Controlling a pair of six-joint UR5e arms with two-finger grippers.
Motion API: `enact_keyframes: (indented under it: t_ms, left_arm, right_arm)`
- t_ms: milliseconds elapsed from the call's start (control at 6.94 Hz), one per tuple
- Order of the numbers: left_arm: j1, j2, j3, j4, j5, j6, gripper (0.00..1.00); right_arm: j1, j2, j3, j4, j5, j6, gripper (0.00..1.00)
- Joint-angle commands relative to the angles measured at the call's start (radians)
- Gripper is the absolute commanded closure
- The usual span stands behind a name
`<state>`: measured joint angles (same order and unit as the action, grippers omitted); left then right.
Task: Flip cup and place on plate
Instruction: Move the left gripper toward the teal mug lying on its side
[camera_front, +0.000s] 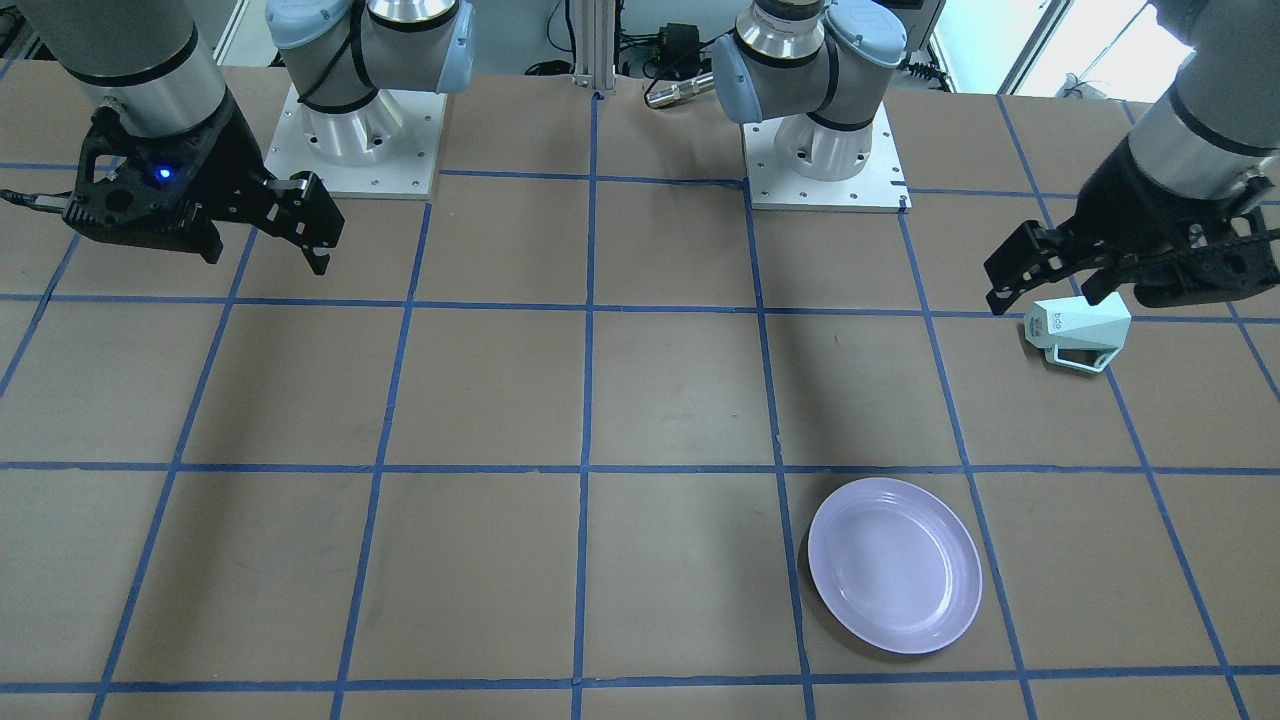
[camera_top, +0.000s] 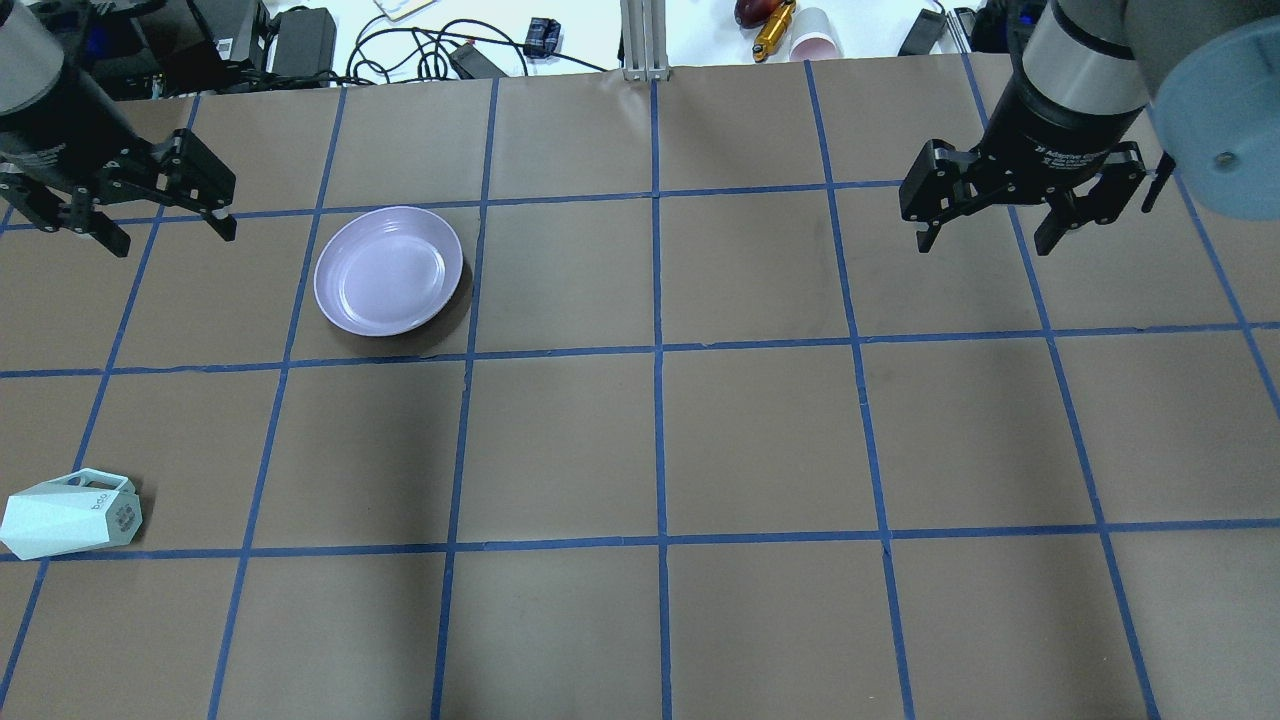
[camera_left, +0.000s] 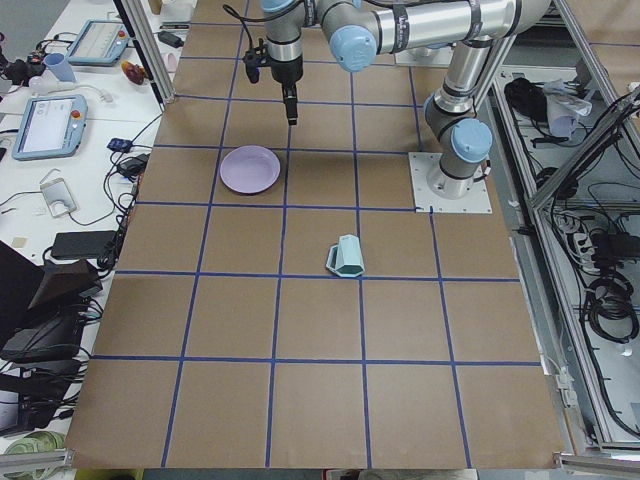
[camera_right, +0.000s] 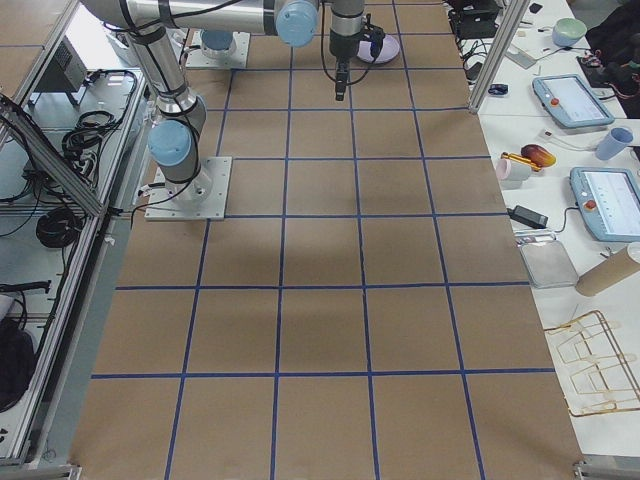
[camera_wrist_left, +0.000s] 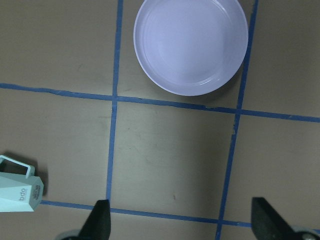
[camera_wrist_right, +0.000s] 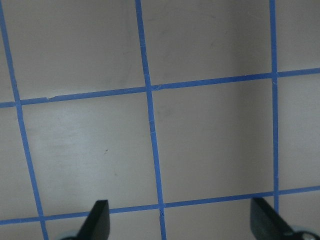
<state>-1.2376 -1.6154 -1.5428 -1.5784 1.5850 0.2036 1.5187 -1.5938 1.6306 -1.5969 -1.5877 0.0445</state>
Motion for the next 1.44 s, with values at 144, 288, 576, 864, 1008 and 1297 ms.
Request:
enact_keyframes:
  t_ms: [144,288,576,864,1008,1297]
  left_arm:
    - [0.252,-0.009,0.001,-0.002,-0.025,0.143,0.0]
    - [0.336,-0.021,0.0,-0.003,-0.026,0.192,0.0]
    - [0.447,-0.06,-0.014,-0.003,-0.04,0.359,0.0]
    - [0.568,-0.118,-0.016,-0.009,-0.129,0.483,0.0]
    - [0.605,-0.147,-0.016,-0.006,-0.131,0.526,0.0]
    - [0.677,-0.214,-0.034,-0.008,-0.131,0.62,0.0]
  right_arm:
    - [0.0,0.0,0.0,0.0,0.0,0.0,0.0]
    - [0.0,0.0,0.001,0.0,0.0,0.0,0.0]
    - [0.0,0.0,0.0,0.0,0.0,0.0,0.0]
    - [0.0,0.0,0.0,0.0,0.0,0.0,0.0]
    - [0.0,0.0,0.001,0.0,0.0,0.0,0.0]
    - [0.0,0.0,0.0,0.0,0.0,0.0,0.0]
